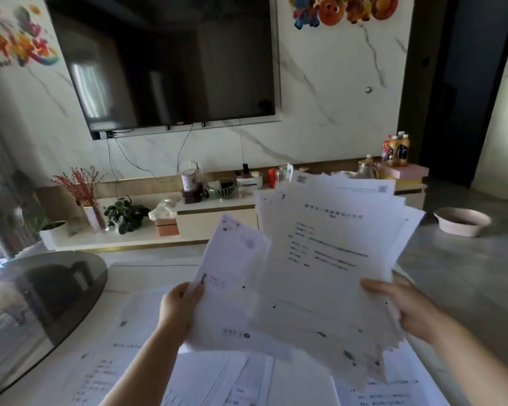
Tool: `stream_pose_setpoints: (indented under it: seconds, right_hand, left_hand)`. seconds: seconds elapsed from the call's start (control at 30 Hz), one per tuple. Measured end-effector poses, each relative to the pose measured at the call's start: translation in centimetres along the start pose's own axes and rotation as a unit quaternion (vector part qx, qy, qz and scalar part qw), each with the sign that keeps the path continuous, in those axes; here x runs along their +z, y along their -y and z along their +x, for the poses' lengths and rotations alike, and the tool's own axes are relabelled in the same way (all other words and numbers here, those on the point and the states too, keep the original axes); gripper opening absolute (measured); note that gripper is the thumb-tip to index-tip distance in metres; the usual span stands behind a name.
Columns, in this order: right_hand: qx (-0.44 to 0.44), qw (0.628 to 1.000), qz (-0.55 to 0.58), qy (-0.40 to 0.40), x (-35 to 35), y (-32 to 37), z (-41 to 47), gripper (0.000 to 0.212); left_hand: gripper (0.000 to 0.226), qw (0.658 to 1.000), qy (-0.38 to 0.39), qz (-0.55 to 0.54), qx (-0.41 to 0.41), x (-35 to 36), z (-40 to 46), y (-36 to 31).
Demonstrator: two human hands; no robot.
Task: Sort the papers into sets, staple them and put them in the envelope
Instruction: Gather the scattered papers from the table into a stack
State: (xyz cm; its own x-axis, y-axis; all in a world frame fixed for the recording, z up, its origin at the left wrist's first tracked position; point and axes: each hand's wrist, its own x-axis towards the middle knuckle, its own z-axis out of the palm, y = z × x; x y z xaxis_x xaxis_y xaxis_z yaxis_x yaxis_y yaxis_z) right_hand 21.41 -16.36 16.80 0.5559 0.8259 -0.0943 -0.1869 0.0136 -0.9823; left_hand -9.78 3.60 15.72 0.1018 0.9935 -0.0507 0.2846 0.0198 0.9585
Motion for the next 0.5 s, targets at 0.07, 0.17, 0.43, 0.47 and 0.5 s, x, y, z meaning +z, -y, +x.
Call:
stream_pose_setpoints:
  seconds: [0.07, 0.17, 0.43, 0.47, 0.5]
  right_hand:
    - [0.030, 0.999, 0.006, 0.017, 2.1, -1.7, 0.5, 0.026]
    - [0.065, 0.998, 0.019, 0.012, 4.2, -4.3, 1.4, 0.030]
    - [0.036, 0.997, -0.035, 0.061, 4.6, -6.5, 2.6, 0.039]
    - [0.020, 0.996, -0.049, 0.066, 4.9, -6.7, 2.7, 0.040]
    - [0.008, 0.996, -0.057, 0.062, 5.3, -6.8, 2.8, 0.041]
  left_hand:
    - [0.012, 0.996, 0.029, -0.084, -0.025, 1.4, -1.1, 0.3]
    - [0.008, 0.982, 0.108, -0.156, -0.028, 2.3, -2.0, 0.7]
    - [0.053, 0.937, 0.303, -0.170, -0.031, 1.5, -0.5, 3.2]
    - [0.052, 0.938, 0.311, -0.153, -0.019, 1.5, -0.3, 3.2]
    - [0.054, 0.947, 0.293, -0.134, -0.009, 1.8, -0.1, 3.3]
